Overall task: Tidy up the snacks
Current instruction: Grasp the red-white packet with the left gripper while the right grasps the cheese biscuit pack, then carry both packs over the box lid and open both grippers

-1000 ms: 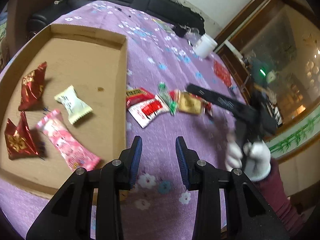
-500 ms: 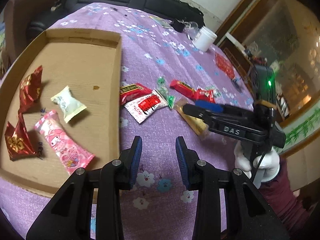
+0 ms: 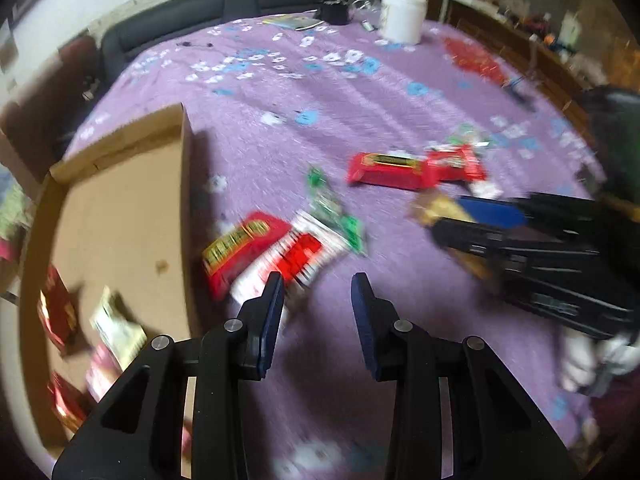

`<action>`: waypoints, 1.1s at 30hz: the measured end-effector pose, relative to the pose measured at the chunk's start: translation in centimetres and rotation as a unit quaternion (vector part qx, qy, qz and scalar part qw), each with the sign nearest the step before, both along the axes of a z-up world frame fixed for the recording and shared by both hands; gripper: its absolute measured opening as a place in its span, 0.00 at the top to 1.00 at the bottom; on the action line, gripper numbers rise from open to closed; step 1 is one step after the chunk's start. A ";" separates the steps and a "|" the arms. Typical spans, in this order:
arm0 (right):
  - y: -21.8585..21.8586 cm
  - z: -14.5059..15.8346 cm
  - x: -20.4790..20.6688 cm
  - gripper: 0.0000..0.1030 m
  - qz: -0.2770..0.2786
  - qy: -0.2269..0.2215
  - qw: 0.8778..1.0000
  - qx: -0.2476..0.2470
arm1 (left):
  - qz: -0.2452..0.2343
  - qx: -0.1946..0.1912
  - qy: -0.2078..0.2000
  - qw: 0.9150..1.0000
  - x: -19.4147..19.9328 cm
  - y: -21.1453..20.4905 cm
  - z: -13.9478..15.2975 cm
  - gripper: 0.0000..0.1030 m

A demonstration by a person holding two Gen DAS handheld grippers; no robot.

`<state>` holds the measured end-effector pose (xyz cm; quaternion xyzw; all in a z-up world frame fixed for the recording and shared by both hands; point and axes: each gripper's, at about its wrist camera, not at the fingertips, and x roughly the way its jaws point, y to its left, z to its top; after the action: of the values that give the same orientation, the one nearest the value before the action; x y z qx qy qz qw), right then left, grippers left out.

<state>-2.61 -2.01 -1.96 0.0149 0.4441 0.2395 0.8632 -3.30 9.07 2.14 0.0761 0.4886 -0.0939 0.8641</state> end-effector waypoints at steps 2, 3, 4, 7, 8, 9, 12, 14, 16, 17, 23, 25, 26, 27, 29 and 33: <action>-0.4 0.0 0.3 0.64 -0.002 0.008 1.000 0.019 | 0.001 0.028 -0.005 1.000 1.1 -0.2 -0.5 0.67; -0.5 0.0 0.3 0.64 -0.003 0.010 1.000 0.023 | 0.003 0.034 -0.002 0.999 1.5 -0.1 -0.7 0.67; -0.6 0.0 0.3 0.64 -0.003 0.011 1.000 0.025 | 0.006 0.037 0.003 0.999 1.9 0.0 -1.0 0.67; -0.4 0.1 0.2 0.64 -0.002 0.010 1.000 0.023 | 0.007 0.045 0.013 0.999 2.7 0.0 -1.6 0.65; -0.4 0.1 0.2 0.63 -0.002 0.009 1.000 0.022 | 0.006 0.048 0.015 0.999 2.7 -0.1 -1.6 0.65; -0.4 0.1 0.2 0.64 -0.003 0.010 1.000 0.023 | 0.005 0.049 0.017 0.999 2.7 -0.3 -1.6 0.65; -0.5 0.0 0.1 0.63 -0.004 0.012 1.000 0.025 | -0.014 0.014 0.040 0.999 2.2 -0.6 -1.6 0.65; -0.6 0.0 0.1 0.64 -0.005 0.012 1.000 0.026 | -0.027 -0.009 0.043 0.999 1.3 -0.9 -1.6 0.65; -0.5 0.0 0.0 0.63 -0.004 0.010 1.000 0.021 | -0.029 -0.007 0.027 0.999 0.6 -1.3 -1.7 0.65; -0.5 0.0 -0.1 0.63 -0.004 0.008 1.000 0.018 | -0.027 -0.011 0.021 0.999 0.4 -1.4 -1.7 0.65; 0.5 0.0 -0.8 0.53 0.012 -0.011 1.000 -0.004 | -0.009 -0.015 -0.002 1.000 0.6 -1.8 -1.8 0.65; 0.7 0.0 -1.1 0.53 0.012 -0.017 1.000 -0.012 | -0.006 -0.017 -0.013 1.000 0.6 -2.0 -1.8 0.65; 0.7 0.0 -1.1 0.53 0.011 -0.019 1.000 -0.013 | -0.003 -0.017 -0.016 1.000 0.6 -2.0 -1.8 0.65; 0.6 0.0 -1.1 0.53 0.010 -0.018 1.000 -0.010 | -0.002 -0.017 -0.017 1.000 0.6 -2.1 -1.8 0.67; 0.3 0.0 -1.1 0.55 0.005 -0.016 1.000 -0.006 | -0.009 -0.027 -0.017 0.999 0.2 -2.1 -1.8 0.70; -0.3 0.1 -1.9 0.65 -0.010 -0.015 1.000 -0.019 | -0.019 -0.053 -0.015 0.998 -1.2 -1.8 -1.4 0.71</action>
<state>-4.56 -2.30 -1.84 -0.0010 0.4352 0.2225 0.8724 -4.47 7.30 0.76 0.0413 0.4681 -0.1352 0.8723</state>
